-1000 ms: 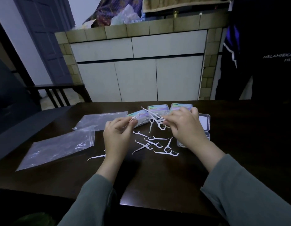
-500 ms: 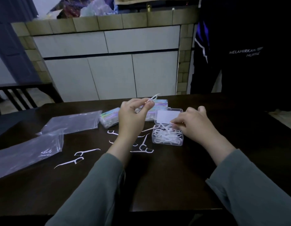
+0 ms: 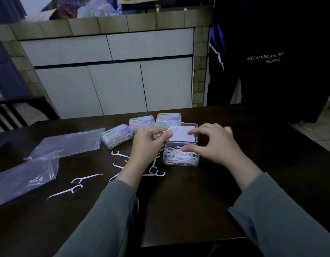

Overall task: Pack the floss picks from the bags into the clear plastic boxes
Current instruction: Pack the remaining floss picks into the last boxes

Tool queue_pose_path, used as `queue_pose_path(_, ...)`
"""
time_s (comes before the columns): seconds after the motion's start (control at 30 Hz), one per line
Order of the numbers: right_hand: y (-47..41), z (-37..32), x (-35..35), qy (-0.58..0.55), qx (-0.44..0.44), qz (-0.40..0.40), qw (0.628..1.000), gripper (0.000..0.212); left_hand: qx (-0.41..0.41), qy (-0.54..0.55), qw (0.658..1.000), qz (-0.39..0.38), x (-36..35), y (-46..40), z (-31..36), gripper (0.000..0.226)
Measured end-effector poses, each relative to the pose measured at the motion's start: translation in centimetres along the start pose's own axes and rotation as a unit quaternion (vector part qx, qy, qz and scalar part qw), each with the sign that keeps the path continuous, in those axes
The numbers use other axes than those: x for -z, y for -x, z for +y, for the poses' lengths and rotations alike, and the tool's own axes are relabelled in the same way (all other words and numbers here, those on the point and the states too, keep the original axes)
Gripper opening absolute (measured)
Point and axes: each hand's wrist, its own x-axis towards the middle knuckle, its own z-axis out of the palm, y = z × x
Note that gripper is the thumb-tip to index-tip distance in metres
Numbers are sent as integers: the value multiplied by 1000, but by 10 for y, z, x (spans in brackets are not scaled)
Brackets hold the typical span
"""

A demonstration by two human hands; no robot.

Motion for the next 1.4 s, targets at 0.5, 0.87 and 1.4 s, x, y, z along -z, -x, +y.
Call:
queue_pose_path(0.5, 3, 24, -14, -85, -58, -140, 985, 82, -50, -75, 986, -141, 2, -3, 4, 24)
queue_pose_path(0.87, 5, 17, -12, -90, -53, -135, 985, 79, -95, -187, 949, -234, -8, -2, 10, 19)
queue_pose_path(1.4, 8, 13, -8, -78, -80, -127, 986, 84, -33, -206, 967, -147, -7, 1, 19, 26)
